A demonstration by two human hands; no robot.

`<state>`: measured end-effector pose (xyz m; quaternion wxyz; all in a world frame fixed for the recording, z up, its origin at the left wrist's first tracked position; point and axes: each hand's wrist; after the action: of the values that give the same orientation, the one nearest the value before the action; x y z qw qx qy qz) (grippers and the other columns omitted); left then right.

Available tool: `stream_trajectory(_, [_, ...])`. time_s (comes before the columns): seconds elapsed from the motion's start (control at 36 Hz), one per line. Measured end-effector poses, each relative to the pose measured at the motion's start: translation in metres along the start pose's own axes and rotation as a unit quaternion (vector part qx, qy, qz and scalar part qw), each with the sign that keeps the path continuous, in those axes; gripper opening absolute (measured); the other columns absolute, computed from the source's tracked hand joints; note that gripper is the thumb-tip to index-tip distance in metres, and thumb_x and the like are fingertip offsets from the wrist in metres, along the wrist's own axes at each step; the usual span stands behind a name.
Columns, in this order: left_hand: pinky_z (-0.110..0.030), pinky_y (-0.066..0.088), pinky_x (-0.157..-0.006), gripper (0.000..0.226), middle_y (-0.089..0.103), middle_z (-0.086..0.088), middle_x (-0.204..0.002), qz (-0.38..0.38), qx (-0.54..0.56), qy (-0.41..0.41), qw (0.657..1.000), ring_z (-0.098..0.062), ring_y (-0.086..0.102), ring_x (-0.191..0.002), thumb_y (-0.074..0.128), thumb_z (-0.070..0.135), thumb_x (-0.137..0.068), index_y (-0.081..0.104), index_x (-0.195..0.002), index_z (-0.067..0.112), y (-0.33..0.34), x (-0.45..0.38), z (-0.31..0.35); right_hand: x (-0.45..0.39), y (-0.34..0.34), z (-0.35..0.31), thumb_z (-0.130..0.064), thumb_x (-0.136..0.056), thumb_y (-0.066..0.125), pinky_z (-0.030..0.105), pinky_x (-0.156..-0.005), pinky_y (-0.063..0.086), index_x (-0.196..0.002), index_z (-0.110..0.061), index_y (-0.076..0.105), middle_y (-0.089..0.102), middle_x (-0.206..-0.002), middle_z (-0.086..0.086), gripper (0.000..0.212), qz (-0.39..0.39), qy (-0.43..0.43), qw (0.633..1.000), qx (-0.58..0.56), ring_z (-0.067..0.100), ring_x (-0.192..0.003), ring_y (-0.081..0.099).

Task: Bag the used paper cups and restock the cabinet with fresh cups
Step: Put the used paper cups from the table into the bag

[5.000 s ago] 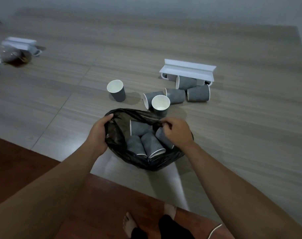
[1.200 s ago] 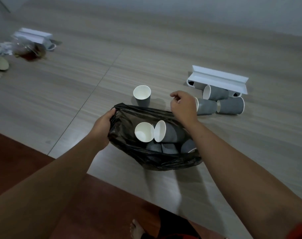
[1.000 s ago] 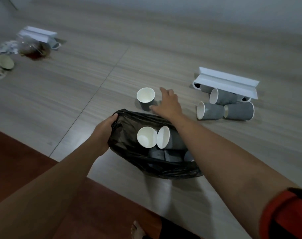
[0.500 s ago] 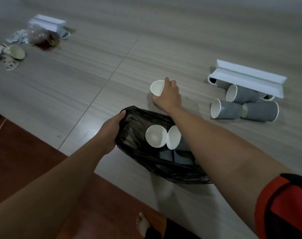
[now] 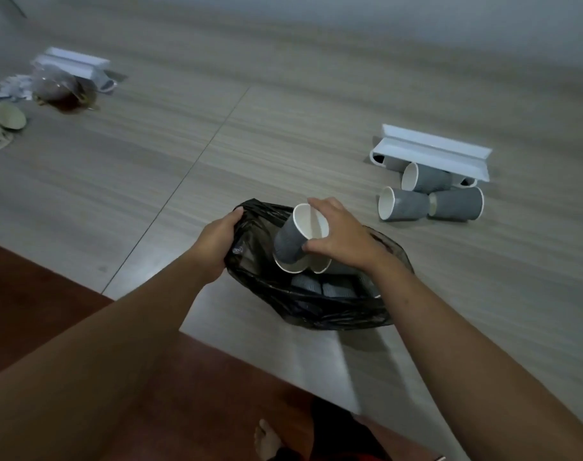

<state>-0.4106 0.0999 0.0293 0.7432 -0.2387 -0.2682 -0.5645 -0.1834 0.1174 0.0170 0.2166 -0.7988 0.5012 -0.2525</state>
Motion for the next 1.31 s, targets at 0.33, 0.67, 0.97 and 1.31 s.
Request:
stream_trajectory(0.33, [-0.036, 0.056, -0.084, 0.032, 0.078, -0.003, -0.090, -0.044, -0.035, 0.016, 0.998, -0.022, 0.072, -0.091, 0.057, 0.045, -0.095, 0.073, -0.096, 0.017, 0.001, 0.019, -0.003, -0.001, 0.019, 0.002, -0.075, -0.073, 0.051, 0.052, -0.105, 0.026, -0.092, -0.032, 0.065, 0.058, -0.088, -0.013, 0.049, -0.084, -0.004, 0.982, 0.168, 0.022, -0.116, 0.046])
stream_trajectory(0.67, [-0.031, 0.054, -0.079, 0.030, 0.078, 0.000, -0.087, -0.079, -0.036, 0.019, 0.996, -0.016, 0.072, -0.083, 0.052, 0.040, -0.098, 0.072, -0.094, 0.018, 0.011, 0.024, 0.000, 0.045, -0.004, 0.056, -0.024, -0.085, 0.057, 0.039, -0.103, 0.036, -0.124, -0.014, 0.061, 0.052, -0.128, 0.011, 0.041, 0.356, 0.171, 0.917, 0.055, 0.030, -0.122, 0.046])
stream_trajectory(0.97, [-0.032, 0.054, -0.083, 0.027, 0.078, -0.004, -0.089, -0.101, -0.083, 0.034, 0.991, -0.020, 0.071, -0.085, 0.056, 0.034, -0.096, 0.074, -0.092, 0.014, 0.028, 0.022, -0.003, 0.081, -0.018, 0.109, -0.032, -0.095, 0.053, 0.033, -0.063, 0.035, -0.073, -0.005, 0.065, 0.068, -0.082, 0.023, 0.037, 0.337, 0.298, 0.891, 0.052, 0.040, -0.083, 0.063])
stream_trajectory(1.31, [-0.030, 0.056, -0.073, 0.029, 0.076, -0.010, -0.093, -0.163, 0.035, 0.035, 0.985, -0.021, 0.073, -0.081, 0.053, 0.028, -0.097, 0.072, -0.102, 0.006, 0.073, 0.025, 0.016, 0.096, -0.092, 0.125, -0.026, -0.098, 0.053, 0.029, -0.066, 0.030, -0.077, -0.002, 0.067, 0.067, -0.084, 0.024, 0.035, 0.428, 0.266, 0.864, -0.015, 0.035, -0.084, 0.062])
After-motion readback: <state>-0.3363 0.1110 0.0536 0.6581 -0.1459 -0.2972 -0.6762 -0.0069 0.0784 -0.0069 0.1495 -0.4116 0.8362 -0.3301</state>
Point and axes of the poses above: each hand's wrist, its own x-axis away from the middle knuckle, its own y-axis out of the palm, z = x × y
